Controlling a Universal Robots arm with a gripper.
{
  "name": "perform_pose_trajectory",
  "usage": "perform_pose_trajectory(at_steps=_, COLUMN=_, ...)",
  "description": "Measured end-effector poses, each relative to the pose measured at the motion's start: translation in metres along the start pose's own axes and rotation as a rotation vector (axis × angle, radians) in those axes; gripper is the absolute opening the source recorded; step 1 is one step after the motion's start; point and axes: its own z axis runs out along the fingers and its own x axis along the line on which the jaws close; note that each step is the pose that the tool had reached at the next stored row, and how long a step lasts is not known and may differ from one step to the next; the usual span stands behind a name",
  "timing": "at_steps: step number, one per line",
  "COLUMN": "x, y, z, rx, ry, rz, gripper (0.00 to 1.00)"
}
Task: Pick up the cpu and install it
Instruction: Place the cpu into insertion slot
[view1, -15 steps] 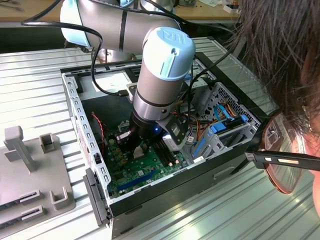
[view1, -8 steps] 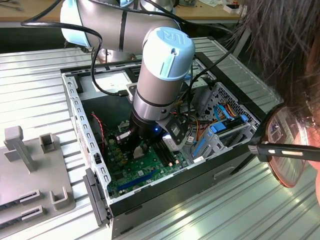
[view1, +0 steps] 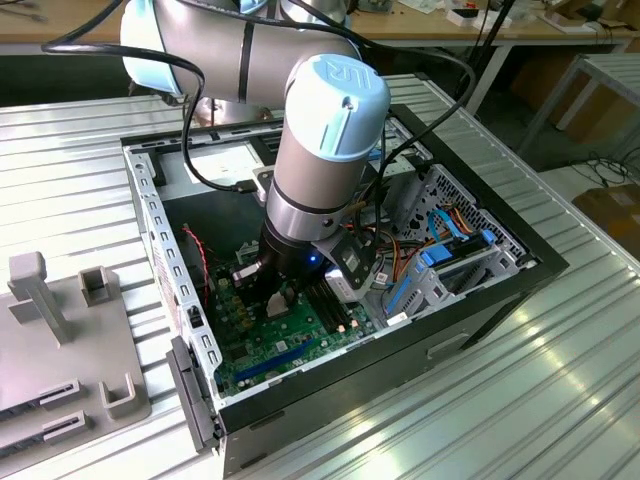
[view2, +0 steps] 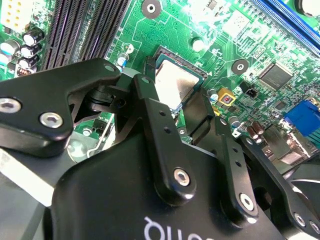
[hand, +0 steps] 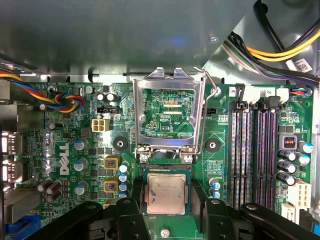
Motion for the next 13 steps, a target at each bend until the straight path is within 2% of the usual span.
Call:
perform_pose_trajectory(at_steps=6, x=0.0002, y=0.0000, z=0.0001, rx=-0.0001, ry=0.0002, rz=0.000, gripper=0.48)
perform_pose_trajectory(at_steps=7, x=0.0001, y=0.0000, z=0.0002, rx=-0.0001, ry=-0.0001, rz=0.000, gripper=0.54)
perform_pose_trajectory(at_steps=13, x=-0.0003, y=0.0000, z=0.0002, rx=-0.0001, ry=-0.0001, rz=0.000, gripper=0.54)
